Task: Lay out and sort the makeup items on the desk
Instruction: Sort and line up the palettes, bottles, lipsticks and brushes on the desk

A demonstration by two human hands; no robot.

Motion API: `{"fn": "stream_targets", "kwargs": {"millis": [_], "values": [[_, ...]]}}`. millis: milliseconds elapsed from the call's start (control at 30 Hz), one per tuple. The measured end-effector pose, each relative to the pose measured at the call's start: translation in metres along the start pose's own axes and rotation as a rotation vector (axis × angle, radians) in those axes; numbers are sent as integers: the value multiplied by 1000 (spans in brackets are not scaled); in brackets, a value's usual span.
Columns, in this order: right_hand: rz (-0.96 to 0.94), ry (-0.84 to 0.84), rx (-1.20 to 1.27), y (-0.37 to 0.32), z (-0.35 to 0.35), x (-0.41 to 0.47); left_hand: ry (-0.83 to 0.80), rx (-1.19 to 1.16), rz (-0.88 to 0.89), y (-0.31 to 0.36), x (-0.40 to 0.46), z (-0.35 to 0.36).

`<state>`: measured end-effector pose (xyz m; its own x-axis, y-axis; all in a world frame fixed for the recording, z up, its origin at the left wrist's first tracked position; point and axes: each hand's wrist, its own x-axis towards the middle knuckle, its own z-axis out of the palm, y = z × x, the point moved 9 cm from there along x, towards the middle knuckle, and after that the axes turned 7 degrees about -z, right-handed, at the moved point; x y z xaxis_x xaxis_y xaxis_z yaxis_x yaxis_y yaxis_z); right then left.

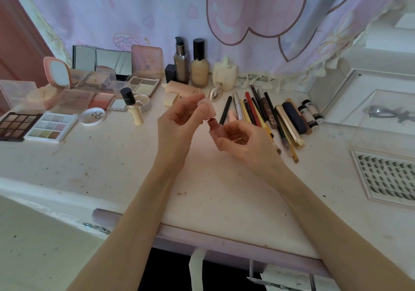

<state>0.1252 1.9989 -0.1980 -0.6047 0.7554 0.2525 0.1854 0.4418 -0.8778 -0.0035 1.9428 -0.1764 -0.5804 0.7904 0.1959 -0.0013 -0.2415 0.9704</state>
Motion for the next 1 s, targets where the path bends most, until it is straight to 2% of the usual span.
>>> {"fn": "stream_targets", "kwargs": {"millis": [400,1000], "values": [[-17,-33,25,-12,18,0,-25,82,30,15,-11,-18],[-70,-15,162,-43,53,2,78,90,40,31,-11,-61]]}}
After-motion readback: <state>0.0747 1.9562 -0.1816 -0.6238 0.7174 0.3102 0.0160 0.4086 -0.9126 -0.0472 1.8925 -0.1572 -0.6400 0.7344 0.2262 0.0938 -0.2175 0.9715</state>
